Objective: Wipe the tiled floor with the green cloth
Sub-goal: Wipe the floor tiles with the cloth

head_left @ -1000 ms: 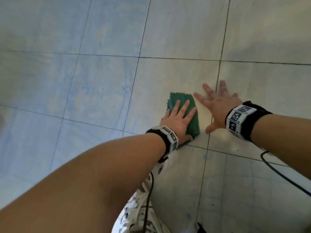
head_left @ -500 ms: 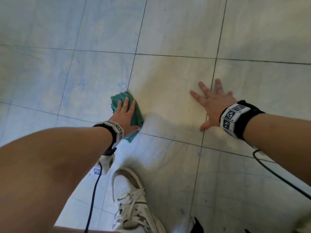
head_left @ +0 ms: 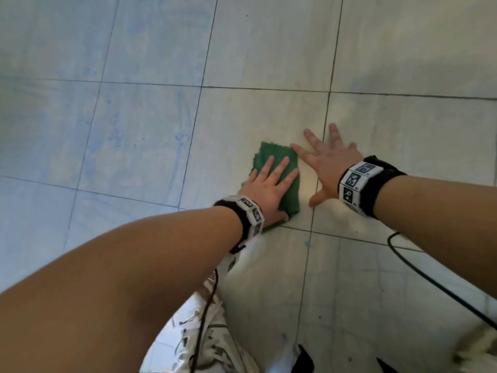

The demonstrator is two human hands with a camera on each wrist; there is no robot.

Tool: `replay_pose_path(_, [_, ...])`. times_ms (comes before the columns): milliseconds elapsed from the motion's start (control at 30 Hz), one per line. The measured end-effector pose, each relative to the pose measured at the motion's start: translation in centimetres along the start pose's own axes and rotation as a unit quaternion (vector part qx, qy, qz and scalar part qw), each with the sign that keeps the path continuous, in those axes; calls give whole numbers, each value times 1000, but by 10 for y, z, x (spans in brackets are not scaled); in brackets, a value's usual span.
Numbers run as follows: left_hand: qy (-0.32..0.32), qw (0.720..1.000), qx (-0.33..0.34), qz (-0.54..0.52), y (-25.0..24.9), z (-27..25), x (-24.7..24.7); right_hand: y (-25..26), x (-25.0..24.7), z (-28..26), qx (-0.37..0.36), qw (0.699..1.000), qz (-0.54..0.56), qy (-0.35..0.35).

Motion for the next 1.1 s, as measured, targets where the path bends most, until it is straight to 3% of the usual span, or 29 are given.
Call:
replay_pose_path(133, [40, 992, -114, -45, 92, -26, 22, 0, -1, -2, -4, 1000, 9, 3])
replay_pose_path(200, [53, 987, -145, -53, 105, -32, 29, -1, -2, -4, -9, 1000, 13, 2])
replay_pose_path(300, [37, 991, -117, -52, 68, -23, 14, -2, 1, -8, -11, 1000, 29, -5])
replay_pose_path(433, [0, 1000, -15, -23, -35, 5, -10, -16, 19, -22, 9, 998, 62, -24])
replay_pose_path(533, [-4, 1000, 1, -9, -73, 18, -17, -39, 31, -39, 44, 997, 56, -23])
replay_pose_path(867, [42, 999, -1, -11, -75, 14, -36, -54, 13, -53, 20, 999, 12, 35])
replay_pose_path(1100, [103, 991, -35, -82, -62, -70, -116, -56, -73, -143, 32, 998, -21, 47])
Point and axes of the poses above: each hand's wrist, its own z-axis towards the middle knuckle, its own x-axis out of the palm, y = z × x, the point moved 8 cm from there along z, towards the middle knuckle, and after that the axes turned 15 degrees about z, right-handed, at the moved point
